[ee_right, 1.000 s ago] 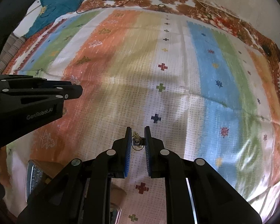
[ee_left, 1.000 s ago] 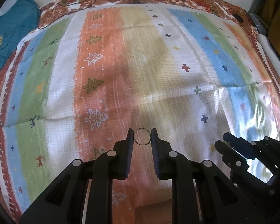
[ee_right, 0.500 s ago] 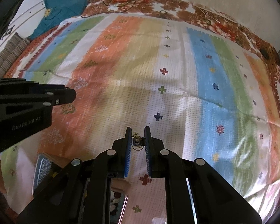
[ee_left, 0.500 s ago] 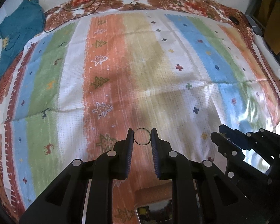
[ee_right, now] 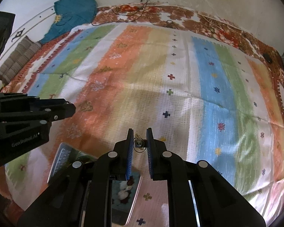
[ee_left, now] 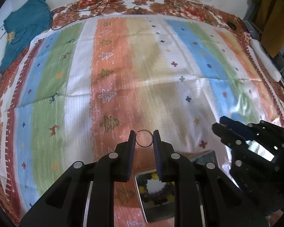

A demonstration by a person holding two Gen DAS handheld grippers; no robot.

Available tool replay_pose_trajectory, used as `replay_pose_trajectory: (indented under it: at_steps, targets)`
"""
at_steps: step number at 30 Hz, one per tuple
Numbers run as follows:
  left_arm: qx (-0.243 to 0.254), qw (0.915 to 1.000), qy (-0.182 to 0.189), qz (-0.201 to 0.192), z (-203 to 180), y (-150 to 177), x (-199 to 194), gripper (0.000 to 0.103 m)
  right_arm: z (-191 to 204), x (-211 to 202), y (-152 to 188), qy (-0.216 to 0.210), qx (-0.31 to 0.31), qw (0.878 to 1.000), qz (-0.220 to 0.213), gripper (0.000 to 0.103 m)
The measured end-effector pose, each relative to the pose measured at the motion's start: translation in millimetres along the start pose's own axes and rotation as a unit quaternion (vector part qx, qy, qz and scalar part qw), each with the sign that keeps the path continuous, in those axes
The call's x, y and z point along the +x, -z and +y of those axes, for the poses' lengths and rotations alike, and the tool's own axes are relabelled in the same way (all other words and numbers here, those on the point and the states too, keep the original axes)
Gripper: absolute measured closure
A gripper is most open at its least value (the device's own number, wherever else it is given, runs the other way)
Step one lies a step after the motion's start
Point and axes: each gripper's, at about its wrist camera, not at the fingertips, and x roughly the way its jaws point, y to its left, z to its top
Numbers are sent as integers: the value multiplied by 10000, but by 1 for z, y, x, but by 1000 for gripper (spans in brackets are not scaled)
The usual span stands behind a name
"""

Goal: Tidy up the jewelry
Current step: 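Carry the ring and gold charm over the silver tin, then open both tools to drop the ring and charm into the tin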

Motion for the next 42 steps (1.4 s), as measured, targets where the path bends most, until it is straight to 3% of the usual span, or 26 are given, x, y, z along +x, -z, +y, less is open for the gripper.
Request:
replay_pose_trajectory:
  at_steps: [27,28,29,32,42]
  targets:
    - [221,9988,309,-299,-22,57,-54,84,21,-32,38,-406,-54,9992,-18,88]
    - [184,9988,336,-298,-22,58,-55,76,21,-32,39,-429,-48,9991,1,88]
    - [153,9988,352,-297,-21,58,-56,64,22,-32,40,-436,-36,9990,18,87]
    - [64,9990,315,-323,-17,62,-59,62,19,-35,44,-387,7,9993,11,64]
    - [-74,9990,223,-370,-5,85,-72,56,9,-55,58,-292,174,9993,-150,56]
